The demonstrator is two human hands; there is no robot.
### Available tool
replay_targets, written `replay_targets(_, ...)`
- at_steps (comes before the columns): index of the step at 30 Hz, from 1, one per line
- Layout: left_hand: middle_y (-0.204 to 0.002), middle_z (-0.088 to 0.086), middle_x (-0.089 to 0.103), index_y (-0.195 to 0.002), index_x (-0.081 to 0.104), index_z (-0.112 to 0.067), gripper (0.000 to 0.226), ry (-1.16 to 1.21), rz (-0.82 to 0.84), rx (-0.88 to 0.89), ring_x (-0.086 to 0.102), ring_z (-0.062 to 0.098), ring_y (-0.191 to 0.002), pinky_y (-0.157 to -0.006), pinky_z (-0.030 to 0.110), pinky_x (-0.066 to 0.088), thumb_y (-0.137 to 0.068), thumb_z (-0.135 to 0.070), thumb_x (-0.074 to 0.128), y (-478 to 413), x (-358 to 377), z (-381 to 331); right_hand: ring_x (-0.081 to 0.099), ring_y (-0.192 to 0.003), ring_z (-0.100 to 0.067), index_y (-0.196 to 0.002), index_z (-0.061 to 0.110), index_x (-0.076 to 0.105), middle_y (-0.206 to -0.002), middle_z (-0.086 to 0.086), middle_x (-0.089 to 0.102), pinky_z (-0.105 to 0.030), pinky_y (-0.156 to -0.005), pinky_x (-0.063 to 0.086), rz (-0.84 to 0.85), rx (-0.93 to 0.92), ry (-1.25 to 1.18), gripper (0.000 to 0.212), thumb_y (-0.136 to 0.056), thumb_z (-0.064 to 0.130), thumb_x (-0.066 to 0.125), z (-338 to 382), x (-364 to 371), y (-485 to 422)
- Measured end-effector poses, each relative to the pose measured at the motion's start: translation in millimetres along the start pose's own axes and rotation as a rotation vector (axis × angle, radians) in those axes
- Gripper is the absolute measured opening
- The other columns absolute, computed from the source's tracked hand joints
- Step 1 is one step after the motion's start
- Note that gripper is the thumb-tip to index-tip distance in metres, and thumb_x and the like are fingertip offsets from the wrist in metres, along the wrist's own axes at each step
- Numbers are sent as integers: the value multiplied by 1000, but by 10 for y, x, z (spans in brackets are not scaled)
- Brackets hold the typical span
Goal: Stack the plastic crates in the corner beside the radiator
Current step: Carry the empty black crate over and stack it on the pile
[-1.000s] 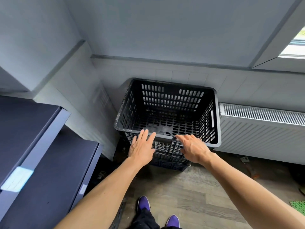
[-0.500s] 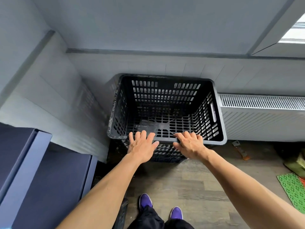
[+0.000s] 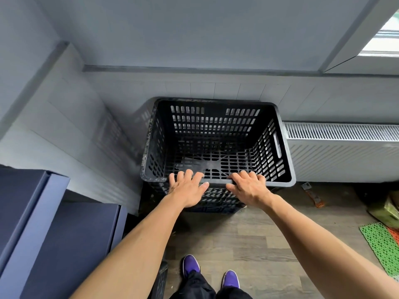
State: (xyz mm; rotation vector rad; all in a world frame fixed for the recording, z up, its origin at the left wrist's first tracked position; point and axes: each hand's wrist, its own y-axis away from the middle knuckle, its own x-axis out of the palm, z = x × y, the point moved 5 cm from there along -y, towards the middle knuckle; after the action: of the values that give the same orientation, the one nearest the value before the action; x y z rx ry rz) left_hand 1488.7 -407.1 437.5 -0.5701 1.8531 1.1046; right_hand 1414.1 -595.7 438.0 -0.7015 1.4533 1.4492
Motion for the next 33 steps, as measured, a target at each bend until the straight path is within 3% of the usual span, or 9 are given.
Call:
replay_targets(6,-159,5,13,-151,15,-31,54,36,-148,16,1,23,-148,-118,49,-7,-101,-48,28,309,97,-17,47,-118,-29,-141,26,38,-130,-9,53,-47,-102,34,-72,6,7,56,-98,60,26,11,31,176)
replay_targets(11,-162,4,2,-152,13,-31,58,139,-230,-56,-9,21,-148,-119,49,-2,-100,-41,37,614,126,-93,44,-125,-32,-147,20,34,-138,-11,50,-46,-106,33,-136,-95,-24,61,-99,58,29,138,-58,359)
replay_targets(16,-161,7,4,-151,15,-29,58,218,-264,-143,-5,24,-148,-118,52,6,-100,-40,39,958,222,-288,38,-128,-32,-144,16,40,-140,-12,46,-42,-106,36,-168,-310,-59,57,-100,51,37,365,-155,608)
replay_targets(21,-159,8,10,-150,15,-28,57,272,-280,-254,0,24,-147,-115,52,14,-100,-41,39,1368,439,-390,32,-134,-28,-146,19,40,-142,-8,45,-41,-107,37,-39,-437,-77,56,-100,52,37,535,-39,853)
replay_targets(33,-145,6,36,-146,29,-27,54,342,-340,-603,30,27,-137,-111,48,22,-97,-43,44,2544,1136,-87,38,-130,-27,-148,24,37,-138,-7,49,-38,-107,35,197,-690,81,56,-100,53,38,1224,578,1288)
